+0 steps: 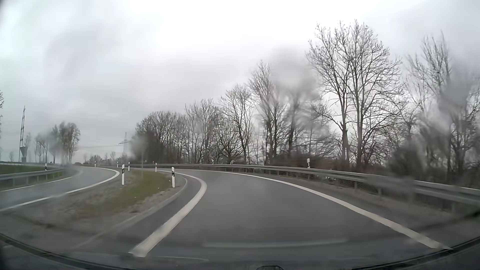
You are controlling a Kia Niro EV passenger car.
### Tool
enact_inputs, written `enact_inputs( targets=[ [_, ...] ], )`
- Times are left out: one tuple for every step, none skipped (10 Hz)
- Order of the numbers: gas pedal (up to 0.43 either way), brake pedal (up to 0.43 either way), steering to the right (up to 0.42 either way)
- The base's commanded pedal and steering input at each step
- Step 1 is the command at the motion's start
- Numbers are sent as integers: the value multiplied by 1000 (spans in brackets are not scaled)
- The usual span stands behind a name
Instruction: Follow the waypoints while adhering to traffic rules and regulations
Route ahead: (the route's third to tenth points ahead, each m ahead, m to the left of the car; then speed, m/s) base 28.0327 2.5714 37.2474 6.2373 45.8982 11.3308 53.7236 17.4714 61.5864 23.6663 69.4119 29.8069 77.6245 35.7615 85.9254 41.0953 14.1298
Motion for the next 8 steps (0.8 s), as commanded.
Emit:
enact_inputs(
  targets=[
    [177, 0, -13],
    [177, 0, -16],
    [177, 0, -21],
    [177, 0, -26],
    [177, 0, -32],
    [177, 0, -38],
    [177, 0, -46],
    [177, 0, -53]
  ],
)
